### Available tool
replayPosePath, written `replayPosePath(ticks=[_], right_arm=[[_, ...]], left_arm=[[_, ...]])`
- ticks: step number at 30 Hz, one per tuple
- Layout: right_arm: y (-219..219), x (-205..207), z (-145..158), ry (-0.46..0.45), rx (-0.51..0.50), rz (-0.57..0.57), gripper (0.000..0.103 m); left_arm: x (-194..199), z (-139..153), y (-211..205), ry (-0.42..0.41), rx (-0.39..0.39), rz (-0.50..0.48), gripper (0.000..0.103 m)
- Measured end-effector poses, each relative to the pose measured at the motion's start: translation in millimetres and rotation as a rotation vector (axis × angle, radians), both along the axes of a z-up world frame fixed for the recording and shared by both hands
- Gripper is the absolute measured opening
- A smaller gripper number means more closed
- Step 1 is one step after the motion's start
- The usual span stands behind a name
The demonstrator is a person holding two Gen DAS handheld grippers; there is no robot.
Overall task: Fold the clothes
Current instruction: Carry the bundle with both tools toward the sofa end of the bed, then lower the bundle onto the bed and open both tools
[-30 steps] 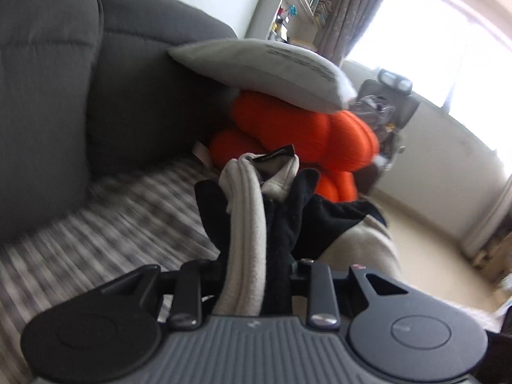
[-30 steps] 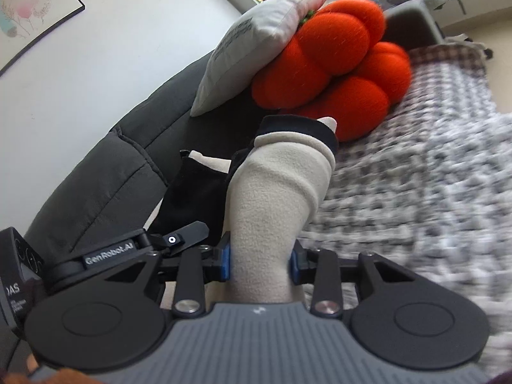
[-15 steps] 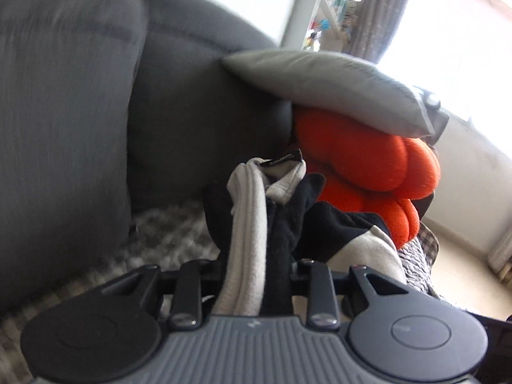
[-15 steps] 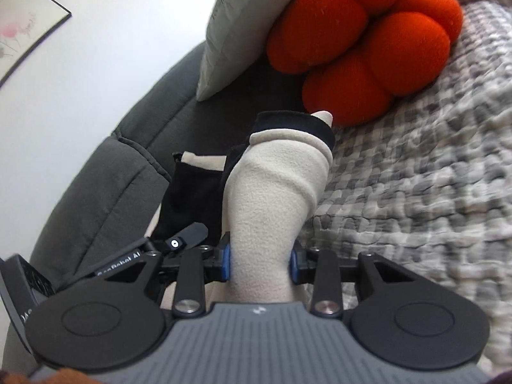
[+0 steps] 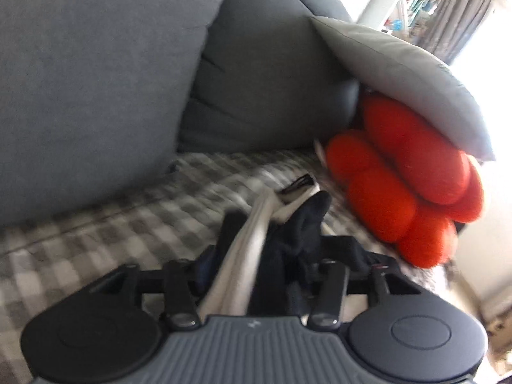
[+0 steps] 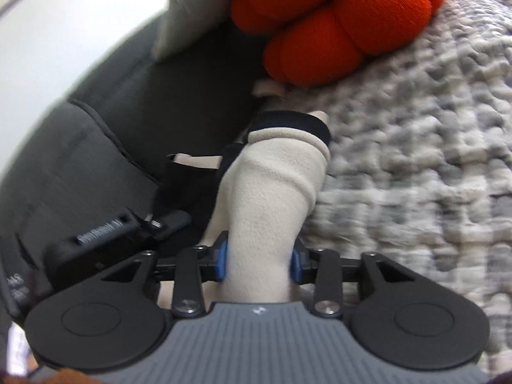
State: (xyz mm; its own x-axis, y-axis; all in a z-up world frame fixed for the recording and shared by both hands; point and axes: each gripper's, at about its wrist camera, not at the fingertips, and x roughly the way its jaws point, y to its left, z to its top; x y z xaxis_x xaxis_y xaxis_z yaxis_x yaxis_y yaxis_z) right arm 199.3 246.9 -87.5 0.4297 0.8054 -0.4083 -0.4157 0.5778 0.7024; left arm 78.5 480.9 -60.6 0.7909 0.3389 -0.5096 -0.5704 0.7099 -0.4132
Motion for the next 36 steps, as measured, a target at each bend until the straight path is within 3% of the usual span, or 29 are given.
replayPosePath(ticks=[2, 4, 7, 11, 14, 16, 18, 20, 21, 22, 25, 29, 36], right_arm=[[-6, 1, 3, 0.016, -0.004, 0.012, 0.044], [-16, 1, 10, -0.015, -0.022, 0.005, 0.047], [-33, 1, 24, -0.087, -0.043, -0.052, 0.048], [-47, -1, 42, -0.26, -0.064, -0.145, 0.047], [-44, -2, 52, -0.305, -0.031, -0.076, 0.031], [-31, -3, 57, -0.329, -0.051, -0.024, 0.029], [-10, -1, 59, -0.353, -0.12, 0.023, 0.029], [9, 9, 51, -0.315, -0.218, 0.04, 0.028], [18, 14, 47, -0.293, -0.268, 0.046, 0.022], [27, 19, 42, -0.271, -0.317, 0.053, 0.02], [32, 13, 34, -0.338, -0.355, 0.061, 0.019], [39, 11, 34, -0.385, -0.409, 0.077, 0.02], [36, 8, 37, -0.434, -0.413, 0.095, 0.022]], left_arm=[[-8, 11, -7, -0.026, 0.081, 0.043, 0.068], [-20, 21, -9, -0.092, 0.092, 0.065, 0.076], [-32, 31, -13, -0.163, 0.088, 0.059, 0.075], [-29, 38, -28, -0.2, 0.131, -0.052, 0.071], [-19, 28, -29, -0.191, 0.119, -0.121, 0.072], [-13, 20, -25, -0.179, 0.088, -0.143, 0.072], [-11, 6, -12, -0.173, 0.011, -0.158, 0.072], [-12, -3, -4, -0.163, -0.029, -0.151, 0.071], [-12, -6, -1, -0.153, -0.04, -0.141, 0.065], [-14, -7, -2, -0.143, -0.033, -0.133, 0.063], [-10, -6, -10, -0.096, 0.044, -0.113, 0.062], [5, -14, -19, 0.04, 0.181, -0.071, 0.06], [-5, -8, -24, 0.041, 0.22, -0.064, 0.059]])
